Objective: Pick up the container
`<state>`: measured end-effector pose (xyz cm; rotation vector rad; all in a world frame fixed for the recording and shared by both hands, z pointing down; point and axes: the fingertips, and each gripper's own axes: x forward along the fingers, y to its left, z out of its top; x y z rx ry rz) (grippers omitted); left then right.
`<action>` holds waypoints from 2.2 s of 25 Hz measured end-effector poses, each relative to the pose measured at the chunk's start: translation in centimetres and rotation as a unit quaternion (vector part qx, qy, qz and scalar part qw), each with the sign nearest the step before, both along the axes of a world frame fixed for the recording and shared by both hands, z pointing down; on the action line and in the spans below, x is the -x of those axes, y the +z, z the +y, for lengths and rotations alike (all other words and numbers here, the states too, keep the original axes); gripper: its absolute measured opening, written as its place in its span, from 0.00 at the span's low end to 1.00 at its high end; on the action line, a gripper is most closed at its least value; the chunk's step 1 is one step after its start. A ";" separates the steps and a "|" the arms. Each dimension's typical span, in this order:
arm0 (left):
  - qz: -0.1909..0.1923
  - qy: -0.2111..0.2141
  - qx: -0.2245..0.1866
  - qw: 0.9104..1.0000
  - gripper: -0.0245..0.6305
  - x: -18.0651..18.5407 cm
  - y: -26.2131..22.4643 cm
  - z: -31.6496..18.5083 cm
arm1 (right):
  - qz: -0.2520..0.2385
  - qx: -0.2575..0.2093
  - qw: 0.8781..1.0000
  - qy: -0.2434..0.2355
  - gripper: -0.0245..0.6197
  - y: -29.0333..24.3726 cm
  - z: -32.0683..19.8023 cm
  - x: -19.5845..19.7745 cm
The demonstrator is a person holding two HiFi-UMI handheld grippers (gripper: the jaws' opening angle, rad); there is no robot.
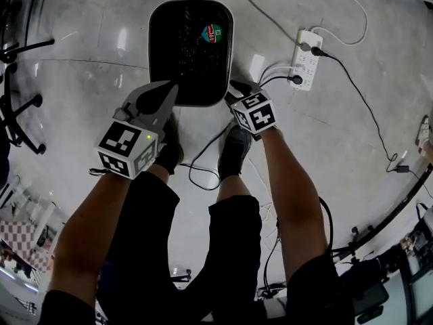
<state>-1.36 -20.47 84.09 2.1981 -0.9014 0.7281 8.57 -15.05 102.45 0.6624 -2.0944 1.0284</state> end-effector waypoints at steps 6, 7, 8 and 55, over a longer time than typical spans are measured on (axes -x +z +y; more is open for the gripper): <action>0.001 -0.021 -0.003 1.000 0.05 0.9 0.8 -1.0 | -0.035 0.000 0.999 -0.040 0.22 0.8 -0.4 0.8; -0.001 -0.023 -0.007 1.000 0.05 1.1 0.7 -1.2 | -0.039 0.001 0.998 -0.049 0.22 0.8 -0.4 0.9; -0.002 -0.022 -0.010 1.000 0.05 1.1 0.6 -1.3 | -0.043 0.003 0.998 -0.056 0.22 0.7 -0.4 0.9; -0.183 0.349 -0.058 0.917 0.39 1.1 -1.7 9.3 | -0.263 0.235 0.934 0.061 0.24 -15.0 0.8 0.9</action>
